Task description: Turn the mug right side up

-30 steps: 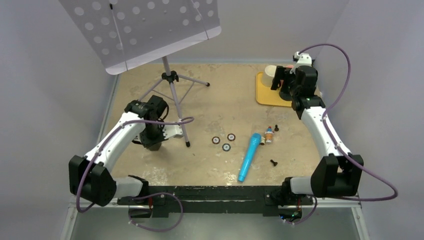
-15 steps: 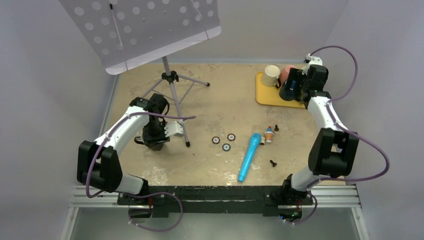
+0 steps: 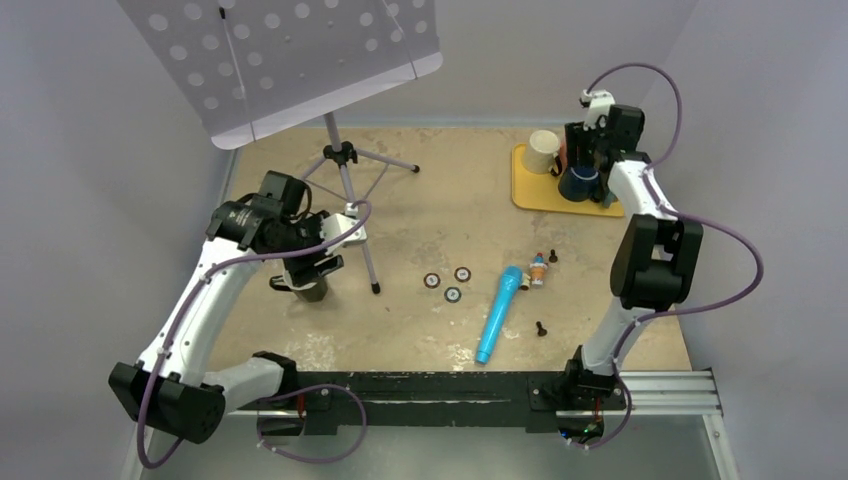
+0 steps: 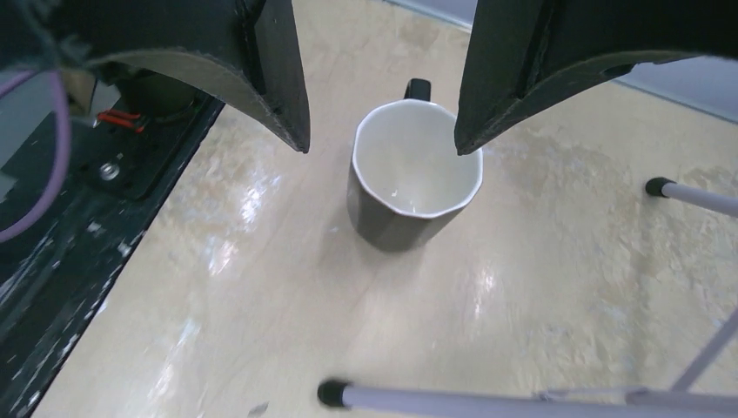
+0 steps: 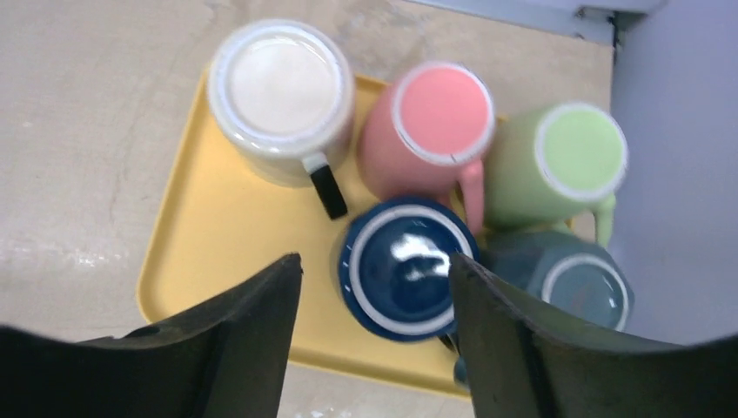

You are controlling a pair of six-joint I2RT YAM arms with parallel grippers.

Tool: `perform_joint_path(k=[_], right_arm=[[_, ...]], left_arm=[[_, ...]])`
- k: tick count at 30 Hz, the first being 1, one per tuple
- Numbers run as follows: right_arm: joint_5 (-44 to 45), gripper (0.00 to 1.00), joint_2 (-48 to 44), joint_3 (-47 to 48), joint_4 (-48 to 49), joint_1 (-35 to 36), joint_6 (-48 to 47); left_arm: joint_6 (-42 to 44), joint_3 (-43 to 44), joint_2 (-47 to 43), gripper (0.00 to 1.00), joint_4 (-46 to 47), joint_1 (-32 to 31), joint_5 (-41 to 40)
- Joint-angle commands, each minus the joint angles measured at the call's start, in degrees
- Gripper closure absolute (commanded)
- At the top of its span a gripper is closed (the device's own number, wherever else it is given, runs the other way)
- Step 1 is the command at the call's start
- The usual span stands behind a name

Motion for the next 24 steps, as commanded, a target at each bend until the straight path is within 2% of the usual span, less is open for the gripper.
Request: perform_joint_path(k=[1,4,19,21,24], right_arm=[[-5.4,0.39,5.13,8.46,-3.5,1.81,-11.18],[-5.5,0.41,9.42,11.88,-7.59,1.98,-14.7],[0.22,0.48,22.91,22.07,-9.61,4.21,-19.79],[0.77,0.53,24.49,23.59,-10.43,4.51,-20.36],[-0.22,0.66,25.51,24.81,-10.87,4.65,-20.63]], left_arm=[[-7.4,3.81,-2.74,0.34,-0.01,0.27,11.24],[-9.46,3.67,-3.69,0.34,1.63,0.27,12.74],[-10.95,3.62,-2.1,0.34,3.28,0.19,14.73],[-11.11,3.84,-1.86,0.34,3.47,0.19,14.51],[-11.19,3.94,-1.57,0.34,3.54,0.19,14.52]])
